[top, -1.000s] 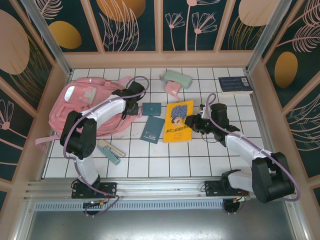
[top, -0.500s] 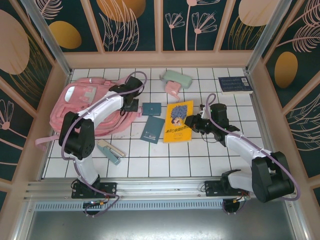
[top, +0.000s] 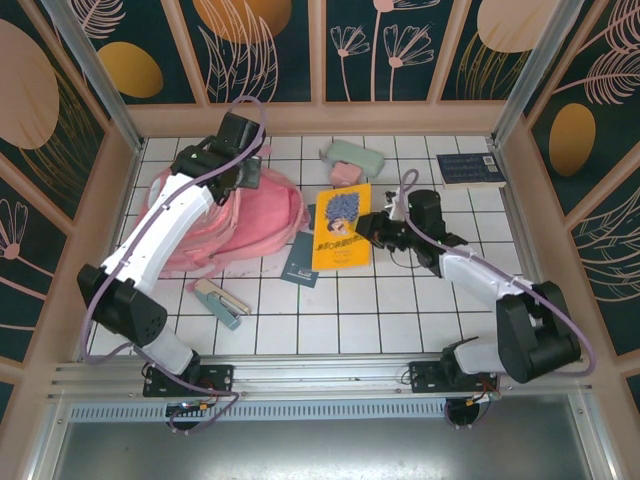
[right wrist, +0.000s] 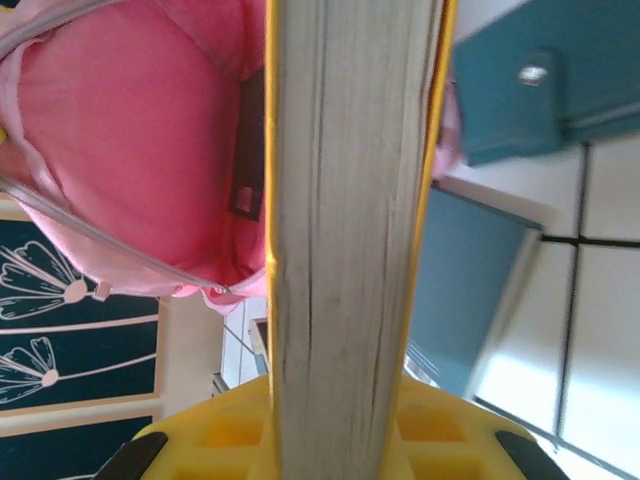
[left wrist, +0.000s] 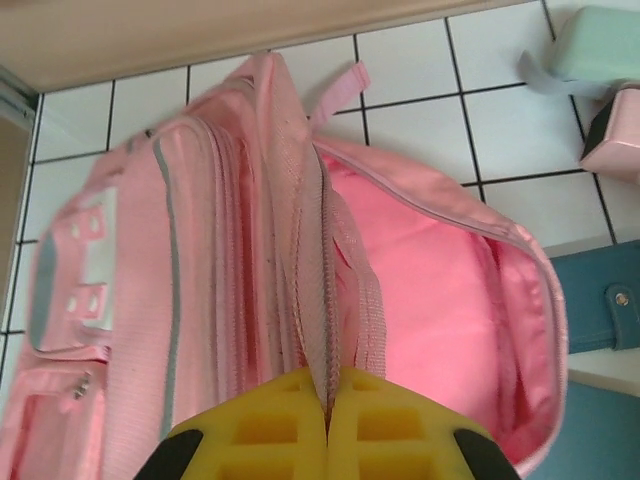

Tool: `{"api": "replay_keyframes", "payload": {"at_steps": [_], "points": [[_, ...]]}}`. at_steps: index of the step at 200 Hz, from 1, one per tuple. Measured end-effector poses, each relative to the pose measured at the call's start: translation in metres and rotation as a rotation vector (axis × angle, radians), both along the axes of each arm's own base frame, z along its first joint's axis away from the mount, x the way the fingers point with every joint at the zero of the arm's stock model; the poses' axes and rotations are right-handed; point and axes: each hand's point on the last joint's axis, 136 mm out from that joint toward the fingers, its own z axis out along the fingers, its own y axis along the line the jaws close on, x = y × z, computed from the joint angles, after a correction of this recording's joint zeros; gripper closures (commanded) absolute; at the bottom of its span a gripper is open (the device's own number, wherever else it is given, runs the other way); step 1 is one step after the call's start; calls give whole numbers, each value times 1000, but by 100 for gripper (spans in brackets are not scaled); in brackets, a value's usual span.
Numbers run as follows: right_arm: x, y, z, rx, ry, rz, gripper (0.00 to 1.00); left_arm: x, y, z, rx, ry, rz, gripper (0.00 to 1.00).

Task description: Pack the student bag

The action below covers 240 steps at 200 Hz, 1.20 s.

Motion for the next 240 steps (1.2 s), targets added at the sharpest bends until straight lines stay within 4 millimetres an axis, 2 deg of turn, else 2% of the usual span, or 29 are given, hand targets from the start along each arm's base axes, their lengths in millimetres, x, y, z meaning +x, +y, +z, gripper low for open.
{"api": "replay_keyframes", "payload": {"at_steps": [42, 70, 97, 121, 149, 210, 240], "points": [[38, 46, 27, 61, -38, 53, 100, -24, -8, 17, -48, -72, -146, 100], [62, 79, 29, 91, -14, 87, 100, -35, -18, 16, -70, -101, -253, 100], [66, 118, 16, 108, 49, 142, 100, -35, -27, 16, -80, -119, -312, 100], [52, 149, -5, 116, 145, 199, 100, -33, -31, 20, -85, -138, -338, 100], [42, 170, -26, 117, 237, 227, 100, -35, -38, 21, -103, -146, -378, 100], [76, 198, -46, 162, 296, 192, 100, -47, -56, 22, -163, -130, -489, 100], [87, 213, -44, 171, 278, 178, 100, -49, -60, 24, -182, -130, -510, 100]]}}
